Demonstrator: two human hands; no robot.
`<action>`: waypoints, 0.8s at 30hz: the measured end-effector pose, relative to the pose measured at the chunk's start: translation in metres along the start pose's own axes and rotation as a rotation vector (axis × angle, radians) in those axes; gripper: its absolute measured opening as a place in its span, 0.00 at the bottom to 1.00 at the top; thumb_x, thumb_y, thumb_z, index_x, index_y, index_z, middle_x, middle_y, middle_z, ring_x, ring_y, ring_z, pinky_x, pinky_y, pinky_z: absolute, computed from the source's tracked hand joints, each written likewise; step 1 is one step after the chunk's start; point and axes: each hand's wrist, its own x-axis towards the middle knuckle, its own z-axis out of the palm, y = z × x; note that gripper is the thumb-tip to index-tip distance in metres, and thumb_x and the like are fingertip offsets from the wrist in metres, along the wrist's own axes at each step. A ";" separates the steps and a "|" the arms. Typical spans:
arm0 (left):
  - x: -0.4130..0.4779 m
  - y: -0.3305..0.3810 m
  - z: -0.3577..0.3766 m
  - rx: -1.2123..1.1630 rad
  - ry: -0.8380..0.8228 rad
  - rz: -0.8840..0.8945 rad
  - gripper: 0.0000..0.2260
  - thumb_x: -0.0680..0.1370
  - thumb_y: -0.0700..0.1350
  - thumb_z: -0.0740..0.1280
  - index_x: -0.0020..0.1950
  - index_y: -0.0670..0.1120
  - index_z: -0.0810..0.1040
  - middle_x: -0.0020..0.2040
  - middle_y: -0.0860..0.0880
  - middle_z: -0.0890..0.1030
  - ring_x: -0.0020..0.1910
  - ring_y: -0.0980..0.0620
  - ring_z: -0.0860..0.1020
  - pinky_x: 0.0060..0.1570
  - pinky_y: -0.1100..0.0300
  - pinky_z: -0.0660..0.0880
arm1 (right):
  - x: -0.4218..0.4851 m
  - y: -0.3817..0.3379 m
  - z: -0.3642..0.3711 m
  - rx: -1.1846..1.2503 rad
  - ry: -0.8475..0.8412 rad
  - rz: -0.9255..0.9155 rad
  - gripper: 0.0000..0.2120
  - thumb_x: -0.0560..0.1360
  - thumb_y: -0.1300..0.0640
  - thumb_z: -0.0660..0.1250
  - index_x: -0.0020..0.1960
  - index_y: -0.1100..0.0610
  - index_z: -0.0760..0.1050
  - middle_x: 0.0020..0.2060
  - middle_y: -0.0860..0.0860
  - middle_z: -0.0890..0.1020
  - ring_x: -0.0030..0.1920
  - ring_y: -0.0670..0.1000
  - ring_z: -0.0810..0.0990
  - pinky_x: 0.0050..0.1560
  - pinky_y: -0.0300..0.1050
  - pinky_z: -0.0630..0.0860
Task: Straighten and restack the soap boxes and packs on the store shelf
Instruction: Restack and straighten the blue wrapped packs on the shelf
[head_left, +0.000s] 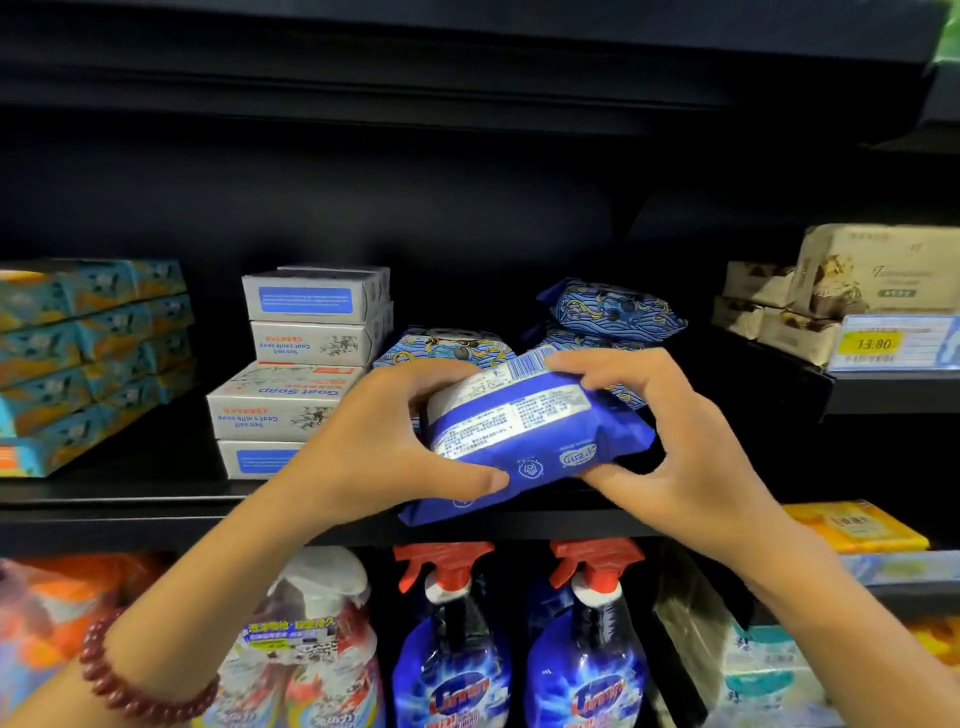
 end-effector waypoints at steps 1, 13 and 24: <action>-0.002 0.000 0.000 0.057 0.077 0.020 0.26 0.55 0.60 0.74 0.52 0.61 0.76 0.49 0.60 0.81 0.48 0.59 0.80 0.49 0.55 0.78 | -0.001 0.000 -0.004 0.075 -0.049 0.081 0.30 0.63 0.57 0.77 0.60 0.49 0.67 0.64 0.40 0.73 0.67 0.41 0.69 0.63 0.33 0.66; -0.006 -0.002 0.019 0.633 0.367 0.522 0.28 0.67 0.46 0.76 0.62 0.35 0.74 0.61 0.43 0.77 0.62 0.47 0.72 0.64 0.61 0.65 | 0.017 -0.002 0.002 0.382 0.077 0.436 0.29 0.58 0.56 0.79 0.56 0.49 0.73 0.47 0.43 0.83 0.47 0.40 0.81 0.42 0.31 0.76; 0.007 0.026 -0.027 0.280 -0.133 0.074 0.36 0.55 0.66 0.72 0.62 0.60 0.74 0.56 0.70 0.76 0.57 0.73 0.72 0.56 0.77 0.67 | 0.017 -0.005 0.006 0.171 0.042 -0.209 0.20 0.68 0.75 0.70 0.52 0.57 0.70 0.56 0.41 0.78 0.60 0.43 0.76 0.58 0.35 0.72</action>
